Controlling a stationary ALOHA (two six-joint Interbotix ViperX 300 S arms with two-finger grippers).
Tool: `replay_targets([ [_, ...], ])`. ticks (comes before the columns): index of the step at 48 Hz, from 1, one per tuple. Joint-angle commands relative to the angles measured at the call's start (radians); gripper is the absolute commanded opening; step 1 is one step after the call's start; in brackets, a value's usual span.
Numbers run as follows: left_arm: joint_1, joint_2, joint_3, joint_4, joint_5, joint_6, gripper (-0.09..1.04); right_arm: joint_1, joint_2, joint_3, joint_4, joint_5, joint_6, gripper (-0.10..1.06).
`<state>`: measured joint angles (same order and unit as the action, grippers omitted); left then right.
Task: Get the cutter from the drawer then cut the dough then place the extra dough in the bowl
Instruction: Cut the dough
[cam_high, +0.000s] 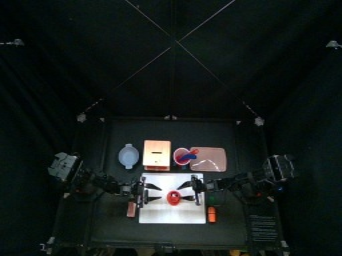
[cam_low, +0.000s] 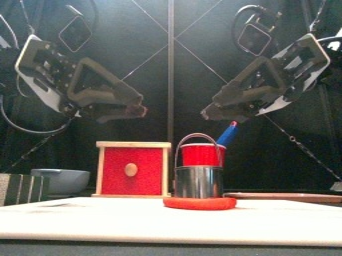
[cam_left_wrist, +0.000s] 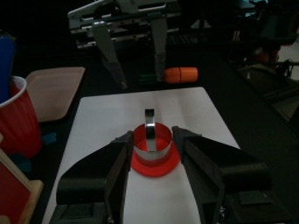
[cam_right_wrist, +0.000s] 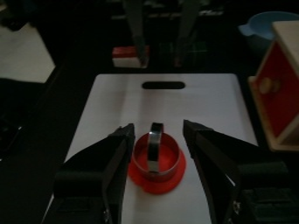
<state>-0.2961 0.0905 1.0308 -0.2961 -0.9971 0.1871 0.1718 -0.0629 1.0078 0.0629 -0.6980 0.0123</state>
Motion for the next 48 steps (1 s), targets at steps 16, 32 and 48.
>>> replay_targets([
  [16,0.002,0.133,-0.043,0.009,-0.144,-0.049,0.79,0.244,0.169,0.003,0.457,-0.330,-0.187,0.84],
  [32,0.040,0.187,-0.081,0.074,-0.192,-0.057,0.79,0.239,0.227,0.002,0.476,-0.414,-0.189,0.84],
  [48,0.103,0.222,-0.138,0.144,-0.149,-0.061,0.79,0.199,0.259,-0.011,0.469,-0.414,-0.184,0.84],
])
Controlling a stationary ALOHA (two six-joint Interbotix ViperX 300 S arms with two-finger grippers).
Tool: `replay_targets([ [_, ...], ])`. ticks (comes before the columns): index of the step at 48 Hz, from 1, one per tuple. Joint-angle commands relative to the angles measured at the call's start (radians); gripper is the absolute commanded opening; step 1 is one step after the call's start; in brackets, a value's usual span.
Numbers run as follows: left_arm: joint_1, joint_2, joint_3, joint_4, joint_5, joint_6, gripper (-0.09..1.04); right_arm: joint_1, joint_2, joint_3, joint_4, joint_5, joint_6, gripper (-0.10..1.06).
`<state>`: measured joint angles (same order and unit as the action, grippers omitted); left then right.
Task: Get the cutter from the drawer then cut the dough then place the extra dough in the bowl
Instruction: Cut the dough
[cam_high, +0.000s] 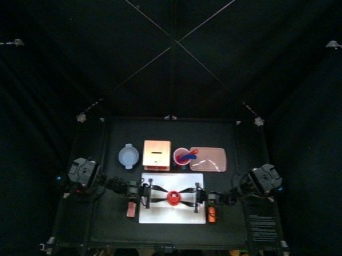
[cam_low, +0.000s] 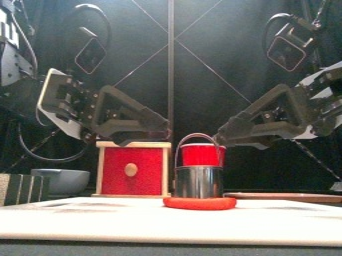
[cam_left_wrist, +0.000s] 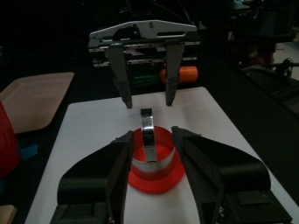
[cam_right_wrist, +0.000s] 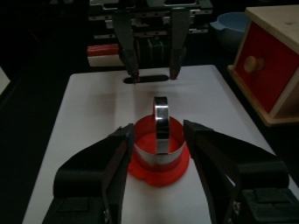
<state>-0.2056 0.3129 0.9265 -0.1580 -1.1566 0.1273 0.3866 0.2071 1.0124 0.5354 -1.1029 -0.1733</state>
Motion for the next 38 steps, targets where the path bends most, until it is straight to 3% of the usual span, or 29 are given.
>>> replay_targets([
  [1,0.012,0.003,-0.037,0.008,0.017,-0.002,0.79,-0.018,-0.009,-0.017,-0.006,-0.011,0.002,0.84],
  [23,0.014,0.005,-0.080,0.018,0.106,-0.003,0.79,-0.025,0.041,-0.044,-0.043,-0.009,0.006,0.84],
  [38,0.014,0.006,-0.097,-0.046,0.170,-0.009,0.81,-0.026,0.043,-0.057,-0.028,-0.008,0.012,0.84],
])
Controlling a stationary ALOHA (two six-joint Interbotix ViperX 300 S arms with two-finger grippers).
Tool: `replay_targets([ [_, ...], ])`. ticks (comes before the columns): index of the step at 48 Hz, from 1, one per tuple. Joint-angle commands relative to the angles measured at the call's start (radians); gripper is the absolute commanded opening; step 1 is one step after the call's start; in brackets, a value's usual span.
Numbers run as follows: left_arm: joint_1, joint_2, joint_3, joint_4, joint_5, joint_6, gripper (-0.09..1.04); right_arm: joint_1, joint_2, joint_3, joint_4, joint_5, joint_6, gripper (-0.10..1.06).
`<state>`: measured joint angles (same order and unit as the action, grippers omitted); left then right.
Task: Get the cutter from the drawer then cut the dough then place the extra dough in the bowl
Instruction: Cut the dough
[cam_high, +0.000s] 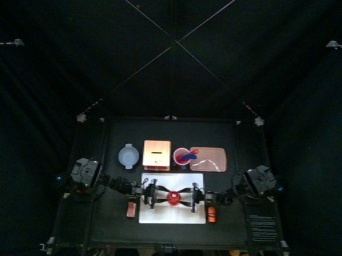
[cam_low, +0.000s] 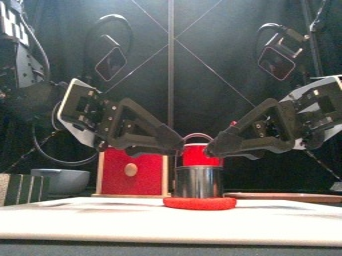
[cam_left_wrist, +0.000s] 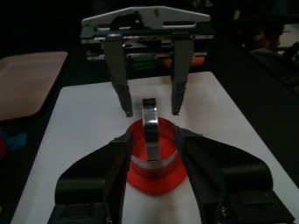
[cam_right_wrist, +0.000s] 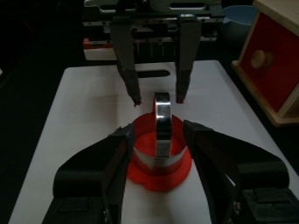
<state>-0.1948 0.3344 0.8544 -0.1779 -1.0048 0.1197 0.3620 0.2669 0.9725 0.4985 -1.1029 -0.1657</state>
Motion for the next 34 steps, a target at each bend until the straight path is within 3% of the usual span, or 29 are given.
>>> replay_targets([
  [1,0.003,-0.015,-0.026,-0.029,0.021,-0.002,0.81,0.000,-0.018,-0.017,0.011,-0.006,0.000,0.84],
  [19,0.005,-0.028,-0.043,-0.037,0.063,0.000,0.81,0.003,-0.046,-0.040,0.025,0.081,-0.012,0.84],
  [34,0.003,-0.028,-0.046,-0.009,0.071,0.005,0.79,-0.005,-0.080,-0.023,0.074,0.115,-0.026,0.83],
])
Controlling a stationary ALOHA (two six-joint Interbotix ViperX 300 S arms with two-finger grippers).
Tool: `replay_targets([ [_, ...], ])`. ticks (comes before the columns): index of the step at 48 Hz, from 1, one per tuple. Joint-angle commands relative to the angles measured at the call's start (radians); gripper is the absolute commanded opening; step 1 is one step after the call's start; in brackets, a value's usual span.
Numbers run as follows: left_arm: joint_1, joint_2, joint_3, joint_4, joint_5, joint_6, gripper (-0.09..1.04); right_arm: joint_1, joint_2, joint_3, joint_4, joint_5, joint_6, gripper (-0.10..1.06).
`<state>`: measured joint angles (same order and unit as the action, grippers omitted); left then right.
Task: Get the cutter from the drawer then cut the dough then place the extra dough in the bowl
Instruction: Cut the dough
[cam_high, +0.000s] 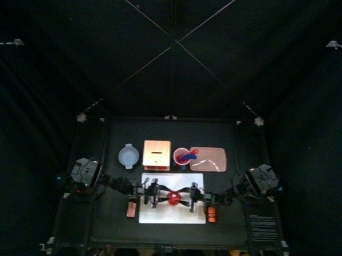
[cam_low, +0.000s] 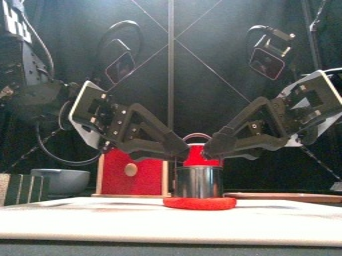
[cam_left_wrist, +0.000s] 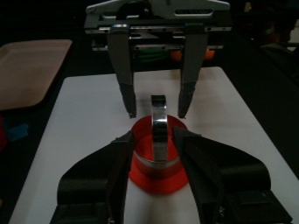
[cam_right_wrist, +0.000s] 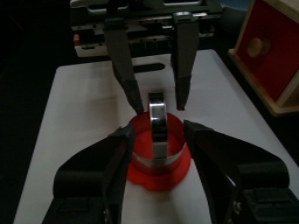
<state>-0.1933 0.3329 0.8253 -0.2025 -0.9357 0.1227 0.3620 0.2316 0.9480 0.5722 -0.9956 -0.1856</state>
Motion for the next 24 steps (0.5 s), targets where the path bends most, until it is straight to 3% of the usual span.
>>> replay_targets([
  [1,0.002,-0.026,-0.017,0.018,0.005,0.002,0.79,-0.005,-0.046,0.003,-0.002,0.008,-0.006,0.83],
  [12,0.003,-0.026,-0.018,0.020,0.018,0.000,0.76,-0.002,-0.044,0.000,-0.003,0.020,-0.029,0.78],
  [24,0.002,-0.026,-0.018,0.020,0.032,0.000,0.63,-0.005,-0.038,-0.003,0.000,0.031,-0.028,0.62],
])
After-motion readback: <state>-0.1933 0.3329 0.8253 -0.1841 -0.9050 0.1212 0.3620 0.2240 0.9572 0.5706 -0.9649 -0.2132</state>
